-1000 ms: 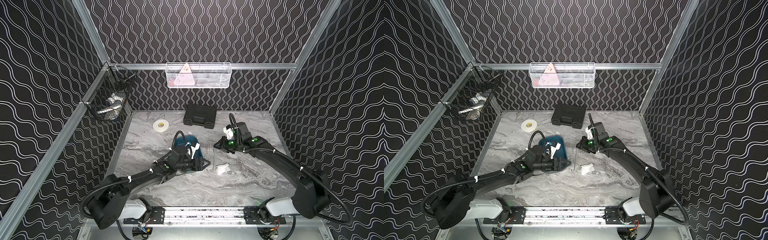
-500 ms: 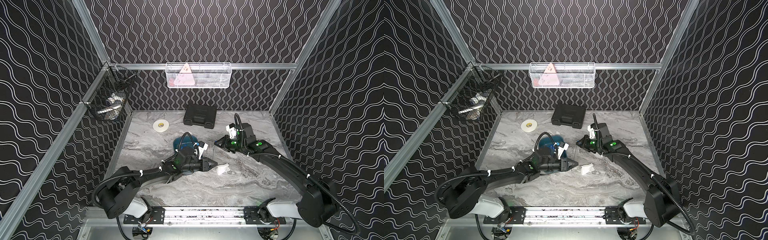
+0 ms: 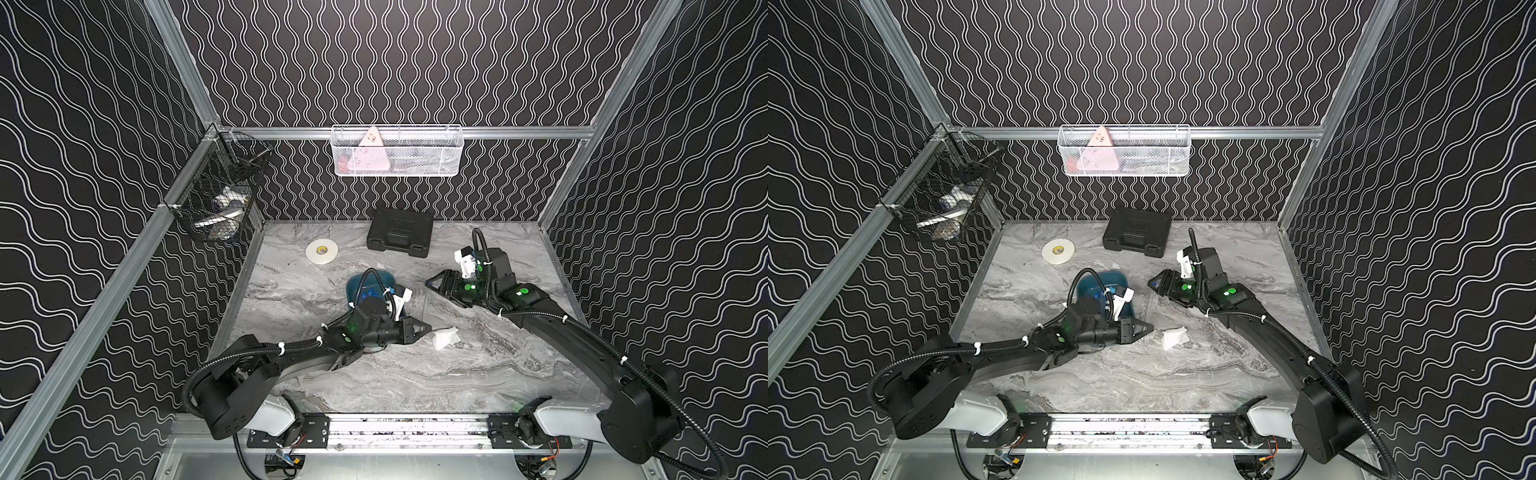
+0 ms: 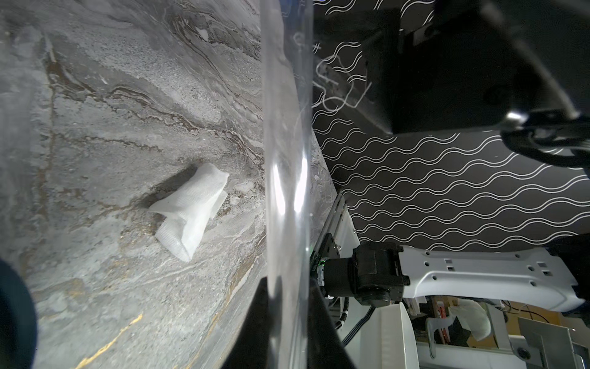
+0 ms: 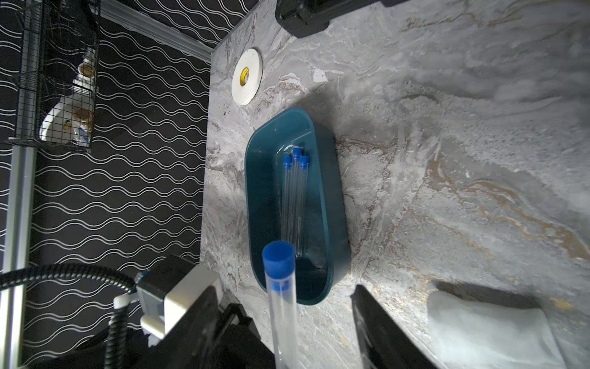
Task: Wipe the exteriors of test tubes
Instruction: Pick up the test tube at the center of the board, then pick up the cleaning item at the center of the board.
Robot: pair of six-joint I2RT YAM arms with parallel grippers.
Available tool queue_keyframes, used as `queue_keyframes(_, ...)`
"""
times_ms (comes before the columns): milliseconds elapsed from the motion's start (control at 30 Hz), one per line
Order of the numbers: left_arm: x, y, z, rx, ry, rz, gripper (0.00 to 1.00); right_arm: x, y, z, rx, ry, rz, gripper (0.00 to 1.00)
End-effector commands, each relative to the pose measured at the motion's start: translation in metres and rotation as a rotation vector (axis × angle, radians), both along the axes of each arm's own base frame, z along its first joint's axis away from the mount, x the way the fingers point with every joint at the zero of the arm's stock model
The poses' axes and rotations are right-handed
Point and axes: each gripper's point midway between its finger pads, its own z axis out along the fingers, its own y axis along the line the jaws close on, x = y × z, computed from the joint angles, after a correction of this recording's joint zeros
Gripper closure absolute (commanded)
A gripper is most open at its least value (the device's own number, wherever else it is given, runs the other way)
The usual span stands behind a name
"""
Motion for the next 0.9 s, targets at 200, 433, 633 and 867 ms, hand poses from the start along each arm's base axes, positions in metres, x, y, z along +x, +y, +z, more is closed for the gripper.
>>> queue_keyframes(200,-0.001,0.017,0.002,0.043,-0.039,0.056,0.95,-0.009,-0.078,-0.068,-0.393,0.213,-0.129,0.33)
queue_keyframes(433,-0.004,0.023,0.002,0.084,-0.061,0.057,0.94,-0.041,-0.086,-0.127,-0.473,0.371,-0.105,0.38)
queue_keyframes(633,-0.005,0.022,0.001,0.080,-0.053,0.045,0.94,-0.046,-0.082,-0.155,-0.492,0.431,-0.081,0.38)
queue_keyframes(867,-0.006,0.024,0.000,0.087,-0.056,0.050,0.93,-0.034,-0.071,-0.172,-0.495,0.447,-0.056,0.44)
